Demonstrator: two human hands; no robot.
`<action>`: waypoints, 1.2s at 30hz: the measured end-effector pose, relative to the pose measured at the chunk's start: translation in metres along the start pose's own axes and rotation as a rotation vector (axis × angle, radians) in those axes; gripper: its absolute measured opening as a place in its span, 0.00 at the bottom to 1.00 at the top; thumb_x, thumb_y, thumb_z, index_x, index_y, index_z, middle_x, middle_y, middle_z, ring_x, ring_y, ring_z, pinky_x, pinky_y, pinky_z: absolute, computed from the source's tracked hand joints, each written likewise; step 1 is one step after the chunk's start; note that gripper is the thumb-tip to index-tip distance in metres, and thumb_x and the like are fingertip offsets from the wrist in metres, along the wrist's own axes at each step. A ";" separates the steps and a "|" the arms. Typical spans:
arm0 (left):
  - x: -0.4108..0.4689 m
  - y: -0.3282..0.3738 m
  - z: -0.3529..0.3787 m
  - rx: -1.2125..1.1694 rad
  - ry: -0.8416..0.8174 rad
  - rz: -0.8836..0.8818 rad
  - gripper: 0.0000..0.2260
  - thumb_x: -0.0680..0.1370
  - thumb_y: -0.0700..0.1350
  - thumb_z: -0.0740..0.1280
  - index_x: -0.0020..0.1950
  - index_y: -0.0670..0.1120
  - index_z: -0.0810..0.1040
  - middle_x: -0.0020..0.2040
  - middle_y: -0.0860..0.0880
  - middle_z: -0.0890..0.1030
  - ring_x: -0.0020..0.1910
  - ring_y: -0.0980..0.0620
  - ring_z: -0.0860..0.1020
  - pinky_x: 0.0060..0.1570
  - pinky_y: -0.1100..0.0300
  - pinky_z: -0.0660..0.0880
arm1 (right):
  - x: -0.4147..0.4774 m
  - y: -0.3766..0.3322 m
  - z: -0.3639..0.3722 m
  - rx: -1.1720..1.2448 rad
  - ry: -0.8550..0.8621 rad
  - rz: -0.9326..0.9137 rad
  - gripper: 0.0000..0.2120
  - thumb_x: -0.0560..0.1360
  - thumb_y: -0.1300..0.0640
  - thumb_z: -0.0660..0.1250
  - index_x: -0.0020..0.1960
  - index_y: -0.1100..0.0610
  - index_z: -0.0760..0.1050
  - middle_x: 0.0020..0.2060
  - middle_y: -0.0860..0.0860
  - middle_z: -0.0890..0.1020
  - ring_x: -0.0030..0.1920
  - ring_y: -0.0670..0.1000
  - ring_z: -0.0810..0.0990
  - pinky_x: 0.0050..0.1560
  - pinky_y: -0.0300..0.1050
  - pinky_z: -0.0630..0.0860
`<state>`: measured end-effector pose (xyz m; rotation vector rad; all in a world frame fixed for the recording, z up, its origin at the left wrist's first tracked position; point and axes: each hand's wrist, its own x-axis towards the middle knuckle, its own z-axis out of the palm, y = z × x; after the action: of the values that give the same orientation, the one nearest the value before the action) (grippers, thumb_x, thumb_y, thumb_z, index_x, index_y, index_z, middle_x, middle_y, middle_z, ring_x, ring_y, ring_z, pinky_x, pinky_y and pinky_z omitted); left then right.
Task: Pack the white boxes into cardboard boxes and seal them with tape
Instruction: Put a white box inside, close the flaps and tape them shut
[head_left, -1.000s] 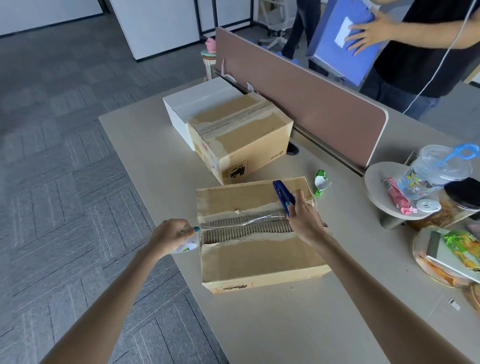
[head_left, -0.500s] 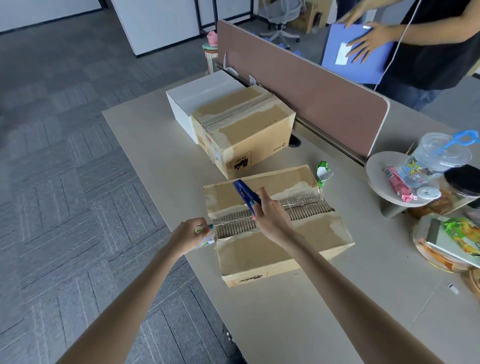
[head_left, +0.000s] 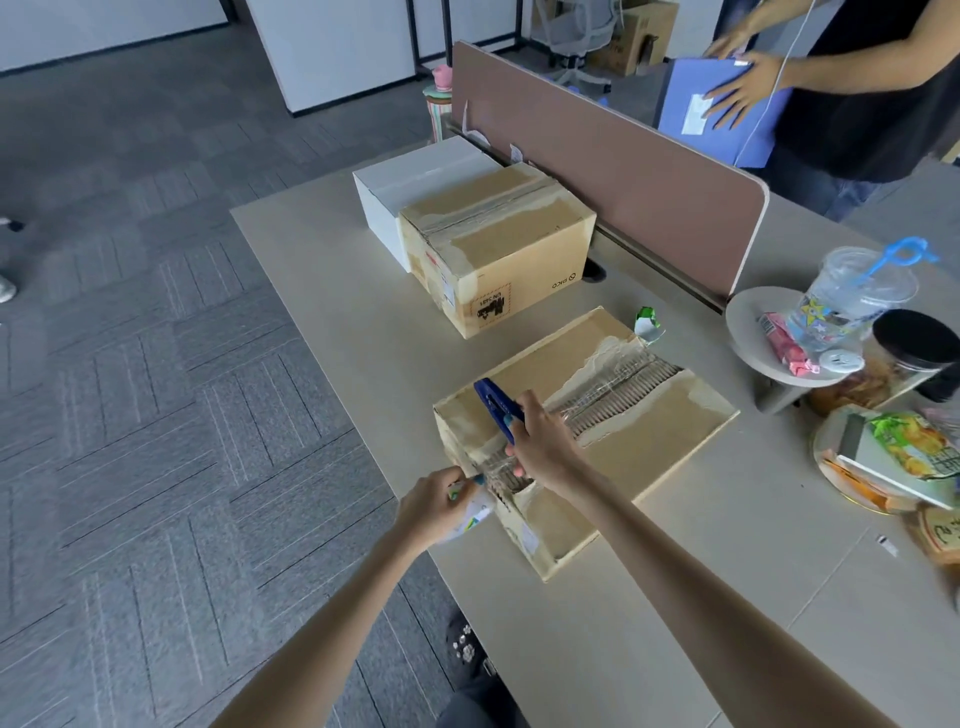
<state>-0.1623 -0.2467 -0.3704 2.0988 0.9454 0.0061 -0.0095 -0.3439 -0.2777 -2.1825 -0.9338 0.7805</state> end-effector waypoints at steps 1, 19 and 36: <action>-0.004 0.002 0.002 -0.029 0.005 -0.017 0.21 0.70 0.64 0.56 0.35 0.46 0.68 0.28 0.51 0.71 0.32 0.44 0.71 0.32 0.54 0.64 | -0.002 0.001 0.003 0.001 -0.005 -0.003 0.06 0.83 0.60 0.50 0.58 0.58 0.63 0.42 0.59 0.79 0.36 0.58 0.81 0.35 0.56 0.78; -0.048 -0.018 -0.017 0.254 0.219 -0.060 0.30 0.64 0.75 0.52 0.29 0.46 0.62 0.24 0.50 0.66 0.27 0.49 0.69 0.26 0.60 0.57 | -0.007 0.005 0.018 -0.096 0.022 -0.077 0.02 0.84 0.59 0.52 0.54 0.58 0.58 0.37 0.56 0.76 0.31 0.54 0.73 0.31 0.54 0.73; -0.043 -0.032 -0.025 -0.061 0.077 0.139 0.09 0.72 0.63 0.68 0.41 0.59 0.74 0.37 0.52 0.83 0.28 0.48 0.79 0.25 0.56 0.67 | -0.085 0.001 0.002 -0.307 -0.024 -0.226 0.13 0.80 0.65 0.56 0.65 0.60 0.68 0.46 0.59 0.81 0.43 0.60 0.80 0.43 0.54 0.76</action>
<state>-0.2211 -0.2446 -0.3629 2.1163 0.8321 0.1858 -0.0596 -0.4097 -0.2571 -2.2721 -1.3609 0.5865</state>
